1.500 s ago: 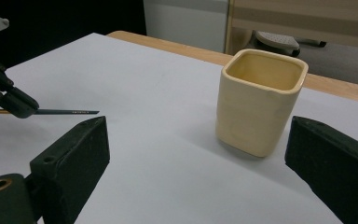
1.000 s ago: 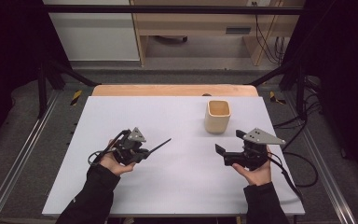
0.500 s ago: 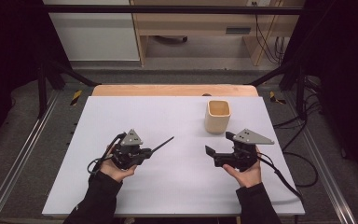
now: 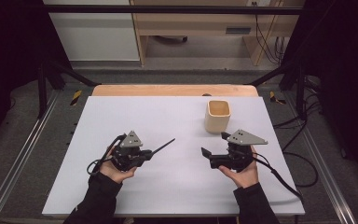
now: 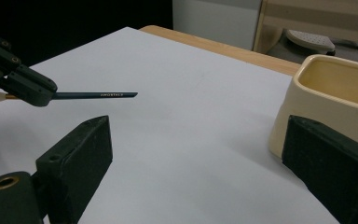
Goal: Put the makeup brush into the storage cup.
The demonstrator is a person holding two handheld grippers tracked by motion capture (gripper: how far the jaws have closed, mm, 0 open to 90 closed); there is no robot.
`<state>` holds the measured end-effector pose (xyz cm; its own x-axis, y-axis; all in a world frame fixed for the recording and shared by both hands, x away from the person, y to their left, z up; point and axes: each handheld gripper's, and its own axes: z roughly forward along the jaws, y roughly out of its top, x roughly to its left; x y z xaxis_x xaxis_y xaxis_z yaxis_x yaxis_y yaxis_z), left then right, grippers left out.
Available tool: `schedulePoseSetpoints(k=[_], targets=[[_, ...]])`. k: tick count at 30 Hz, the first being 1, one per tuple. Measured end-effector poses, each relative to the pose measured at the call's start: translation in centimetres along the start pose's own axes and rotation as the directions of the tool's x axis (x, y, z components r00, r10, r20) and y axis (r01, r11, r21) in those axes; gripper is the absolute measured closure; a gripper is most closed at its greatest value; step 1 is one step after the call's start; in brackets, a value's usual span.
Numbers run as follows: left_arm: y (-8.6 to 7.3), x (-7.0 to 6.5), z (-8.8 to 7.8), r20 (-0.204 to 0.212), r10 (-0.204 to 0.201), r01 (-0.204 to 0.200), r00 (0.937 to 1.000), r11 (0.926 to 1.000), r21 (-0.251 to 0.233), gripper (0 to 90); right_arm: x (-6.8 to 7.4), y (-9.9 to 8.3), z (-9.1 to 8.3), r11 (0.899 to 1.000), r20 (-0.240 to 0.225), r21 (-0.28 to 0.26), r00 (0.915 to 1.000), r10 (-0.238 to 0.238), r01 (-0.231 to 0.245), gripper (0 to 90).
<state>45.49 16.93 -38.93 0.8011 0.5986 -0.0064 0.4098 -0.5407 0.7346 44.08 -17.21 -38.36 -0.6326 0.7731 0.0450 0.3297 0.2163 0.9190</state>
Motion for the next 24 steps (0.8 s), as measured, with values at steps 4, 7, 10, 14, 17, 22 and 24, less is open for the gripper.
schedulePoseSetpoints(k=[4,7,10,14,17,22,24], targets=[[0.2,-0.1,-0.1,0.016,0.008,-0.008,0.9998,1.0000,0.000,83.0,0.4,0.3,0.4,1.000,-0.012,0.012,0.9997,-0.022,0.023,10.1],[0.2,-0.1,-0.2,0.031,0.008,-0.008,0.9995,1.0000,-0.003,83.0,0.9,0.7,0.8,0.998,-0.022,0.026,0.9986,-0.048,0.048,10.7],[0.3,-0.1,-0.3,0.030,0.007,-0.007,0.9995,0.9999,-0.014,83.0,1.4,1.0,1.3,0.997,-0.033,0.038,0.9972,-0.067,0.068,11.1],[0.3,-0.3,-0.2,0.052,0.009,-0.008,0.9986,0.9999,-0.013,83.0,1.9,1.2,1.8,0.993,-0.043,0.051,0.9938,-0.103,0.105,12.0],[0.3,-0.4,-0.1,0.055,0.016,-0.016,0.9984,0.9999,-0.005,83.0,2.2,1.3,2.1,0.988,-0.046,0.065,0.9897,-0.136,0.139,12.2],[0.4,-0.6,0.3,0.067,0.029,-0.030,0.9973,0.9995,0.011,83.0,2.5,1.5,2.5,0.973,-0.054,0.096,0.9769,-0.207,0.211,13.5],[0.5,-0.6,0.4,0.071,0.031,-0.033,0.9969,0.9993,0.016,83.0,2.6,1.6,2.7,0.963,-0.054,0.111,0.9690,-0.241,0.246,13.6]])
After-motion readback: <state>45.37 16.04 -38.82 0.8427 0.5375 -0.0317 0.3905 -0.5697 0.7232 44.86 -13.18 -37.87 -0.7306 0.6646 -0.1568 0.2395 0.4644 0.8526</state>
